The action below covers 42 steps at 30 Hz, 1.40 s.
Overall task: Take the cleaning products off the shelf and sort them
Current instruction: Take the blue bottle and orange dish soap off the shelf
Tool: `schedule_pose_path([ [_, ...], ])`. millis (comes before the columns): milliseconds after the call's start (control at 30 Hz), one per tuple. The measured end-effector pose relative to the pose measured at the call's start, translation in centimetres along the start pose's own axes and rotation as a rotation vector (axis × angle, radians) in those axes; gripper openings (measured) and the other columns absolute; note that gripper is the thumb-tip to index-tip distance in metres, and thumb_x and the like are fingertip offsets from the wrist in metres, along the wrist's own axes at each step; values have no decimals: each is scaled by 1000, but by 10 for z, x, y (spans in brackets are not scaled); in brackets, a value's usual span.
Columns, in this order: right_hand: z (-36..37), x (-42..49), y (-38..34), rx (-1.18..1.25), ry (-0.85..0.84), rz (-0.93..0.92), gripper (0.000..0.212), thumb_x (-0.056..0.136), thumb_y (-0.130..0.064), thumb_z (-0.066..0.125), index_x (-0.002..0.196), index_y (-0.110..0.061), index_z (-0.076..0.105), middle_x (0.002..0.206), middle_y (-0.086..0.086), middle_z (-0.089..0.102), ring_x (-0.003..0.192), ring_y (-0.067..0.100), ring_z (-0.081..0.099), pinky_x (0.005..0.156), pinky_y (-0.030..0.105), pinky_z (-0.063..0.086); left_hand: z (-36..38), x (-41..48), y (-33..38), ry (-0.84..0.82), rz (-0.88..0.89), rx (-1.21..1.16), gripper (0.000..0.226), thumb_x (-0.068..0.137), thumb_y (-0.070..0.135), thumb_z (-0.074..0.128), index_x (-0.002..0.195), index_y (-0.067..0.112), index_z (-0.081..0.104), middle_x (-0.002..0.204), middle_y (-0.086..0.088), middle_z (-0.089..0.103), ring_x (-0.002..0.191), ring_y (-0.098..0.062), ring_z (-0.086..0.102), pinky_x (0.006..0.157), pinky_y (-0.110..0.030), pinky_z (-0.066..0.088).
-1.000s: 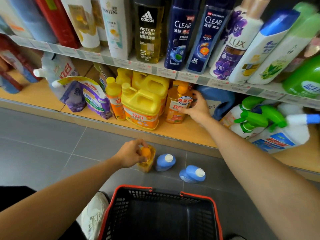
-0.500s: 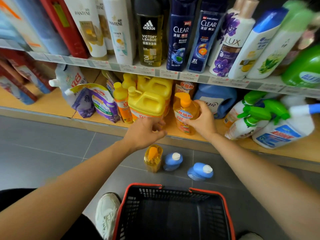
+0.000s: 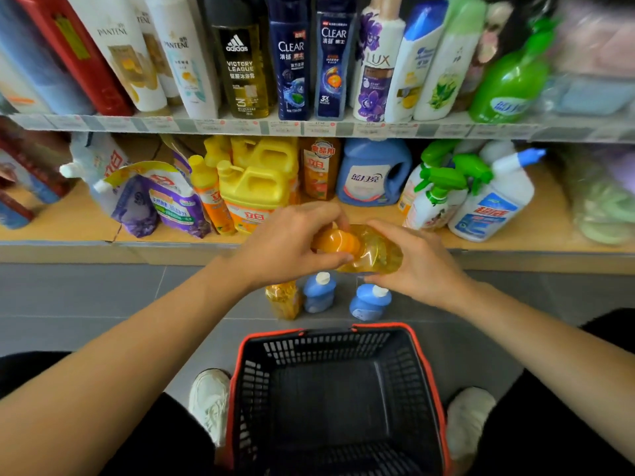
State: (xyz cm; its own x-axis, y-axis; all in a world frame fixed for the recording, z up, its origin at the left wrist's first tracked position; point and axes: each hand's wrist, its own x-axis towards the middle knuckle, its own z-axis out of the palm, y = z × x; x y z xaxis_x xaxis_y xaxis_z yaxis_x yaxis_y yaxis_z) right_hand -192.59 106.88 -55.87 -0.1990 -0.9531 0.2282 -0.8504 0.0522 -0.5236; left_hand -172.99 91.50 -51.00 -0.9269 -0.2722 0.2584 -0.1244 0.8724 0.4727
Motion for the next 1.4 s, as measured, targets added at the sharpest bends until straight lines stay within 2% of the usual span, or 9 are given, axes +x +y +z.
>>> schedule_pose_path([
  [133, 1, -27, -7, -13, 57, -31, 89, 59, -24, 96, 137, -12, 58, 119, 8, 71, 100, 11, 57, 78, 11, 33, 8, -17, 25, 102, 126, 76, 29, 91, 39, 73, 108, 16, 70, 100, 2, 68, 81, -20, 65, 61, -44, 50],
  [367, 7, -43, -14, 25, 56, -49, 88, 65, -33, 93, 142, -18, 53, 127, 2, 68, 109, 24, 67, 87, 39, 55, 36, -29, 52, 340, -51, 0, 19, 82, 25, 79, 88, 13, 67, 82, 2, 58, 71, -17, 55, 59, -41, 46],
  [533, 3, -48, -14, 24, 35, -22, 88, 63, -36, 91, 141, -23, 53, 122, 2, 71, 106, 22, 66, 85, 41, 54, 34, -27, 49, 217, -63, 20, 27, 80, 33, 84, 99, 17, 73, 95, -2, 59, 83, -15, 59, 67, -38, 50],
  [700, -4, -45, -15, 92, -21, 0, 84, 60, -50, 84, 137, -30, 55, 111, -4, 74, 98, 7, 64, 82, 30, 49, 18, -20, 40, 9, 120, -8, 29, 86, 31, 81, 106, 11, 75, 99, -6, 60, 86, -17, 60, 72, -31, 49],
  [800, -6, -43, -15, 137, -64, 32, 91, 59, -48, 89, 141, -27, 55, 120, -5, 72, 106, 9, 65, 91, 33, 51, 14, -18, 37, -52, 288, 149, 26, 96, 32, 70, 111, 11, 71, 106, -8, 60, 82, -23, 63, 64, -39, 53],
  [900, -5, -44, -17, 206, -87, 27, 88, 58, -48, 90, 138, -31, 56, 117, -11, 72, 103, 4, 65, 90, 31, 51, 16, -19, 35, -17, 365, 333, 34, 100, 39, 59, 108, 8, 71, 97, -10, 65, 71, -29, 64, 51, -43, 51],
  [1033, -8, -43, -19, 355, -128, 39, 77, 61, -42, 91, 131, -29, 61, 117, -12, 71, 106, 4, 67, 91, 37, 55, 19, -18, 37, 28, 276, 221, 39, 97, 43, 58, 102, 7, 73, 88, -8, 71, 71, -27, 68, 52, -41, 51],
  [1200, -12, -42, -17, 493, -140, 108, 91, 60, -24, 96, 142, -21, 54, 126, -10, 68, 112, 2, 66, 96, 35, 57, 20, -13, 44, 123, 79, -3, 33, 91, 43, 65, 98, 12, 73, 76, -5, 67, 62, -18, 58, 53, -38, 46],
  [1400, -13, -41, -21, 519, -139, 103, 94, 60, -23, 96, 144, -20, 53, 127, -12, 67, 112, -1, 65, 97, 29, 55, 22, -13, 52, 223, -7, 2, 35, 89, 50, 65, 92, 15, 71, 66, -3, 63, 59, -19, 59, 51, -42, 47],
])
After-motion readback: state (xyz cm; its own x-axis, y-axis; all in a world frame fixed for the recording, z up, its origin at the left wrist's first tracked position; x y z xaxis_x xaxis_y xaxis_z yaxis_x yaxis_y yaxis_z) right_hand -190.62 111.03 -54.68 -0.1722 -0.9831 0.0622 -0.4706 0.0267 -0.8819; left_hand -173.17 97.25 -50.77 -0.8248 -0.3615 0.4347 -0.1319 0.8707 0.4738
